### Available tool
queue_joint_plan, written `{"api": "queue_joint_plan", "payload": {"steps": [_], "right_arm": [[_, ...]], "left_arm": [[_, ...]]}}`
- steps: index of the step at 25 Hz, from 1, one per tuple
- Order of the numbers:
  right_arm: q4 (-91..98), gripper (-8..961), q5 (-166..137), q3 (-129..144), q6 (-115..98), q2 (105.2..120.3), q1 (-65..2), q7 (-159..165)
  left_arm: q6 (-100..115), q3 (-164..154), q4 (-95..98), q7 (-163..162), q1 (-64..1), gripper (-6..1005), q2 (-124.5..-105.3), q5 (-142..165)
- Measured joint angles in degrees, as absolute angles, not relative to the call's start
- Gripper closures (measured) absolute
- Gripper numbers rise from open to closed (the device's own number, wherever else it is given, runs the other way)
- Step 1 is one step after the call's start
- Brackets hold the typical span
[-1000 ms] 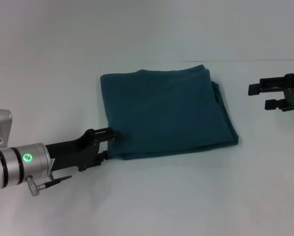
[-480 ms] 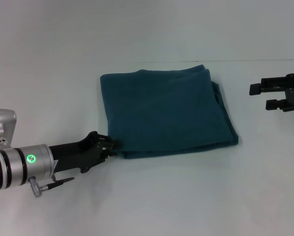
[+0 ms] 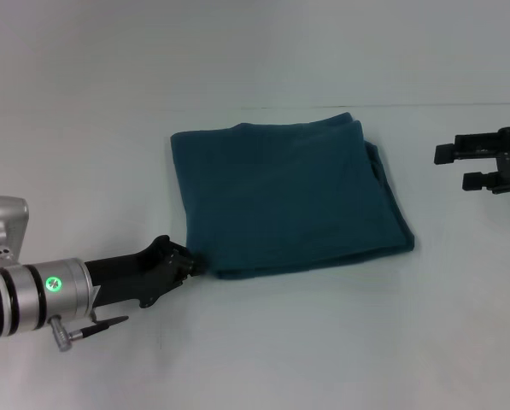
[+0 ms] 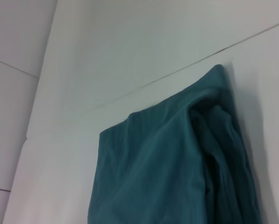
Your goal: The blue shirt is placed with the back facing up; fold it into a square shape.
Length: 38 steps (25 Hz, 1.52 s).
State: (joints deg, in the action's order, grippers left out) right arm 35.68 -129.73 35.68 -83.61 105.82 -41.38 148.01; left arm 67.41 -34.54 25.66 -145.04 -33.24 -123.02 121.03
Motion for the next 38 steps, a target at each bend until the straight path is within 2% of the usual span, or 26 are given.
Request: {"api": "queue_joint_plan", "payload": {"steps": [17, 31, 36, 38], "right_arm": [[35.59, 68, -129.68, 35.59, -83.58, 106.3, -40.8, 148.0], [35.59, 68, -129.71, 35.71, -83.84, 106.61, -40.58, 147.89], [35.59, 68, -129.9, 35.94, -83.98, 106.46, -40.01, 147.1], [35.59, 68, -129.88, 35.71, -84.0, 106.28, -39.46, 146.55]], "left_arm": [[75.2, -32.96, 30.24, -144.75, -25.51, 966, -121.86, 121.02], [77.9, -31.69, 32.35, -142.57, -25.0, 960, -120.63, 124.53], [81.37, -28.65, 38.54, -141.82, -22.0, 742, -119.49, 124.76], [83.69, -25.75, 41.01, -139.03, -20.92, 602, -119.1, 124.64]]}}
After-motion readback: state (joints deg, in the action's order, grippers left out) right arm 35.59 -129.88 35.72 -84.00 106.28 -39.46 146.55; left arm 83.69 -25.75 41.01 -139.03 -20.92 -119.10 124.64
